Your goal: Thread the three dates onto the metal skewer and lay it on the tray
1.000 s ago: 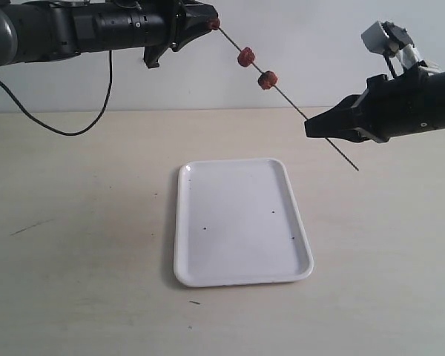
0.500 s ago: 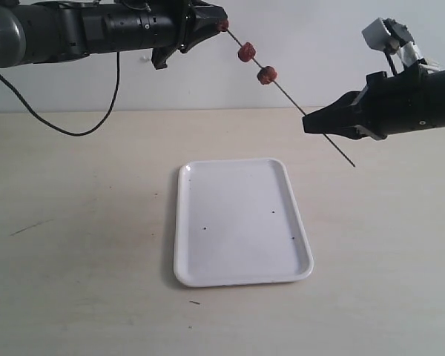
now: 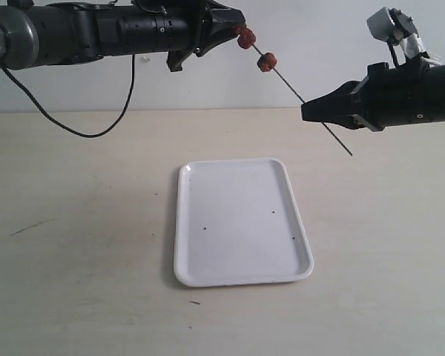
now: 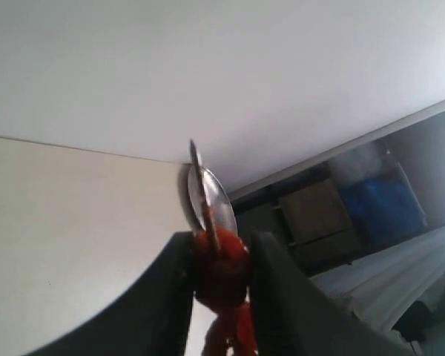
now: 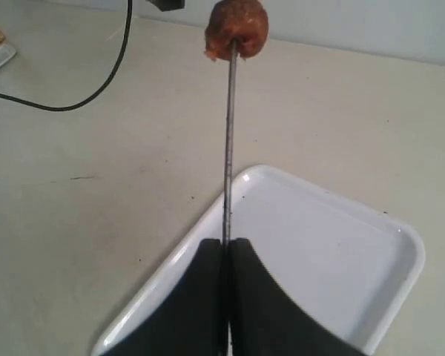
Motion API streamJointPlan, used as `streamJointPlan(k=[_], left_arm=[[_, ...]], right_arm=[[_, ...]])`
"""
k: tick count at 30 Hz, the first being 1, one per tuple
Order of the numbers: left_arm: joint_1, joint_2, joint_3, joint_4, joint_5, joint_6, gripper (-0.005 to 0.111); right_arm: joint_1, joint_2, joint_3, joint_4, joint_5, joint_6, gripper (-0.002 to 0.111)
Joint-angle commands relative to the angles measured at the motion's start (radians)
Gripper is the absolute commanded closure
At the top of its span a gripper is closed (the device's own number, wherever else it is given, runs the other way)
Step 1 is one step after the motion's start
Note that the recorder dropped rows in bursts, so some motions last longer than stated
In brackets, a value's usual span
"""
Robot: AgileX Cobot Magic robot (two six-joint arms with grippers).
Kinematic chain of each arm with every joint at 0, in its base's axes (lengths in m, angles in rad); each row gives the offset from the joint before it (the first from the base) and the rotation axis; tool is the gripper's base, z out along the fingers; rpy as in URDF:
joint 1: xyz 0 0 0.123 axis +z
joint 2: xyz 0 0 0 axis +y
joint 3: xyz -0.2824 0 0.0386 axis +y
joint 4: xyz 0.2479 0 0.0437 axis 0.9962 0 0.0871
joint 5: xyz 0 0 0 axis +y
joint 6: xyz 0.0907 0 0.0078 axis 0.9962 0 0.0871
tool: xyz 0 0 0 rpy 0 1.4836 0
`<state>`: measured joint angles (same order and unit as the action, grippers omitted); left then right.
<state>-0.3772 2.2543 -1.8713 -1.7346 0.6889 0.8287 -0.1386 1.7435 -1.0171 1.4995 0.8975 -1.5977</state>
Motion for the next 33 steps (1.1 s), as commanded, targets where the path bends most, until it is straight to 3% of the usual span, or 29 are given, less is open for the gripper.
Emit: streamJointPlan(k=[1, 13, 21, 33], left_arm=[[-0.019, -0.006, -0.003, 0.033, 0.026, 0.004, 0.08], [-0.023, -0.006, -0.003, 0.035, 0.049, 0.004, 0.079], [-0.023, -0.006, -0.003, 0.035, 0.06, 0.004, 0.059], [-0.023, -0.006, -0.003, 0.035, 0.08, 0.034, 0.058]], right_arm=[[-0.001, -0.002, 0.0, 0.036, 0.014, -0.025, 0.108], [-0.001, -0.002, 0.0, 0.066, -0.039, -0.025, 0.108], [-0.001, -0.002, 0.0, 0.068, -0.039, -0.025, 0.108], [-0.001, -0.002, 0.0, 0.079, -0.039, -0.039, 0.108]])
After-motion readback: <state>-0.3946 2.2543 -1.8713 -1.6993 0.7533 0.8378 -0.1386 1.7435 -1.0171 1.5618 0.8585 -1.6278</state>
